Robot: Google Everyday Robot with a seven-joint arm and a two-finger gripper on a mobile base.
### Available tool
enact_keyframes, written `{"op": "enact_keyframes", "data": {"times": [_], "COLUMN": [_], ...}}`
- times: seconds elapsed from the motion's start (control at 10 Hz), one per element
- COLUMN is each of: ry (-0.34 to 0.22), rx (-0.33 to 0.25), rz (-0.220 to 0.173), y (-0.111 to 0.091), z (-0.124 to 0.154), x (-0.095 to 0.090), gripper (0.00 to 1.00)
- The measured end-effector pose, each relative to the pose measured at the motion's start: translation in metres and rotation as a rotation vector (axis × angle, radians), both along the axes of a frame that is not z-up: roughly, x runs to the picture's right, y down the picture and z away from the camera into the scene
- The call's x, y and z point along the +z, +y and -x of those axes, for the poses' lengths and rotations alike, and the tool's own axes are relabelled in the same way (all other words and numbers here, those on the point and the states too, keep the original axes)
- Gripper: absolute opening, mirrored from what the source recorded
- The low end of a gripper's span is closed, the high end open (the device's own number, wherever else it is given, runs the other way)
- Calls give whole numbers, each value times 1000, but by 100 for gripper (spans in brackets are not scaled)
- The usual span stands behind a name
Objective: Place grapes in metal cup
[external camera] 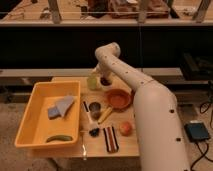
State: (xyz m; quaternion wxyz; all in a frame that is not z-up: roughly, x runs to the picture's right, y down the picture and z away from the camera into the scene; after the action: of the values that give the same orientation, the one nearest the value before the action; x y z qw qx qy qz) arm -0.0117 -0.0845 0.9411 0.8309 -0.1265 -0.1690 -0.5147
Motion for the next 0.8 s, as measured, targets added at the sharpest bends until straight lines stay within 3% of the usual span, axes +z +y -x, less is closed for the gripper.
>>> {"op": "enact_keyframes", "data": {"times": [0.2,0.8], "ry": [-2,10], "rx": [-4,-21], "rz": [1,14], "y": [0,4], "z": [0,0], "x": [0,3], "gripper": [54,54]}}
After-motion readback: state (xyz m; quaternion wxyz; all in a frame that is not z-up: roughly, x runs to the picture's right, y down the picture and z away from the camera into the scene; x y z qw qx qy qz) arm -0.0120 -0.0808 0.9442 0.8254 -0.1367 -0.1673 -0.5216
